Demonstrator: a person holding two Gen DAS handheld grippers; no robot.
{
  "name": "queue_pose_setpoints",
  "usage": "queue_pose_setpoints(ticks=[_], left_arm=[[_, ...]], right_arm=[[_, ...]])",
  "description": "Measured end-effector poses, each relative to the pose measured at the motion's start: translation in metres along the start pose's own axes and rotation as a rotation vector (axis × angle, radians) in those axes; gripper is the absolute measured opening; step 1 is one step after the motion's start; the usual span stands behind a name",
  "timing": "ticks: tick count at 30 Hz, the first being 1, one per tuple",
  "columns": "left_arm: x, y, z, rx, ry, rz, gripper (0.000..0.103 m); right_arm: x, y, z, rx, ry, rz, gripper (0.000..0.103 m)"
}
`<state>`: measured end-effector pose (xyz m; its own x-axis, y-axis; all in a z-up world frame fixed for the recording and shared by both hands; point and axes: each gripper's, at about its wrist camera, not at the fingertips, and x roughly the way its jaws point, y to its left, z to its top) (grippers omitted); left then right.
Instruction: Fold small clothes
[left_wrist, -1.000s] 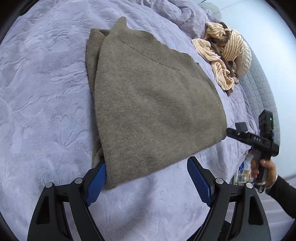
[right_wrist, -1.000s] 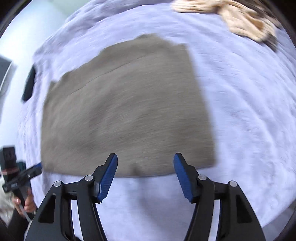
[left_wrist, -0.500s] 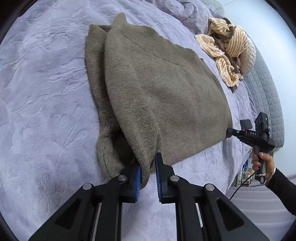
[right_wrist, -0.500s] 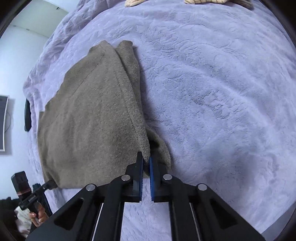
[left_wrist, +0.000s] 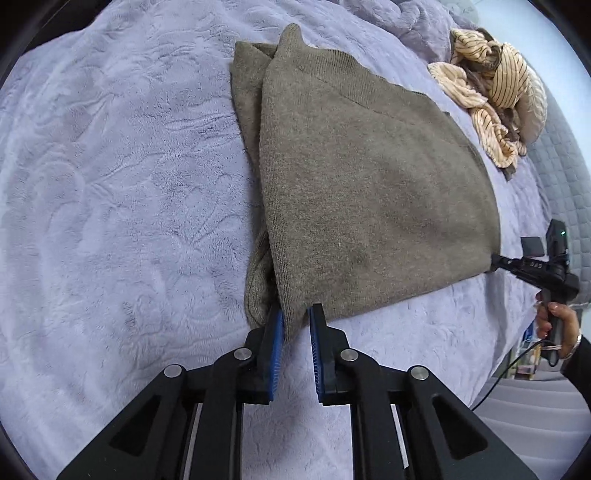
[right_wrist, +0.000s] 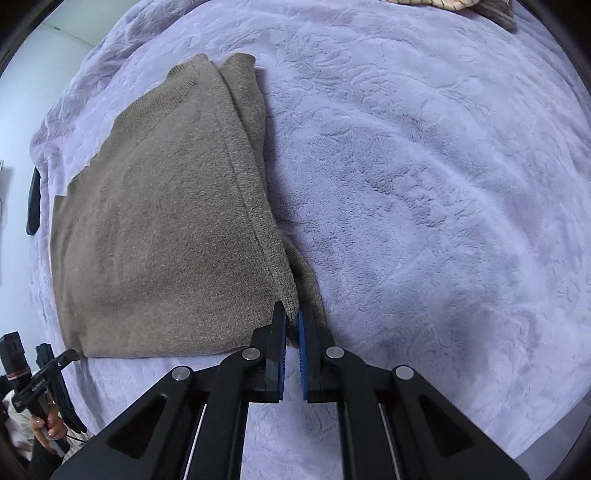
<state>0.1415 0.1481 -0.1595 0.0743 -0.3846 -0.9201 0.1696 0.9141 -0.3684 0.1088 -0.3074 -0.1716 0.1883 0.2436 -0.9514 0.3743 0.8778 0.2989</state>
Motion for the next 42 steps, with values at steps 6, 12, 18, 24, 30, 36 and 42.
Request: queue_pose_setpoints(ticks=[6, 12, 18, 24, 30, 36, 42], left_arm=[[-0.014, -0.003, -0.005, -0.019, -0.055, 0.039, 0.082], [-0.014, 0.01, -0.006, -0.077, -0.057, 0.052, 0.082], [-0.002, 0.016, -0.001, -0.137, -0.068, 0.072, 0.082], [0.016, 0.017, -0.01, -0.137, -0.048, 0.104, 0.082], [0.017, 0.018, -0.018, -0.15, -0.082, 0.095, 0.082], [0.012, 0.023, -0.015, -0.174, -0.114, 0.074, 0.082], [0.01, 0.026, -0.013, -0.148, -0.117, 0.082, 0.082]], right_arm=[[-0.024, 0.04, 0.001, -0.078, -0.061, -0.079, 0.014], [-0.044, 0.122, 0.007, -0.269, -0.113, -0.041, 0.038], [-0.018, 0.233, 0.014, -0.477, -0.032, 0.085, 0.038], [0.031, 0.374, 0.027, -0.709, 0.055, 0.23, 0.038], [0.089, 0.465, 0.043, -0.867, 0.081, 0.129, 0.038], [0.124, 0.482, 0.043, -0.959, 0.128, 0.021, 0.037], [0.136, 0.479, 0.047, -0.957, 0.149, -0.097, 0.036]])
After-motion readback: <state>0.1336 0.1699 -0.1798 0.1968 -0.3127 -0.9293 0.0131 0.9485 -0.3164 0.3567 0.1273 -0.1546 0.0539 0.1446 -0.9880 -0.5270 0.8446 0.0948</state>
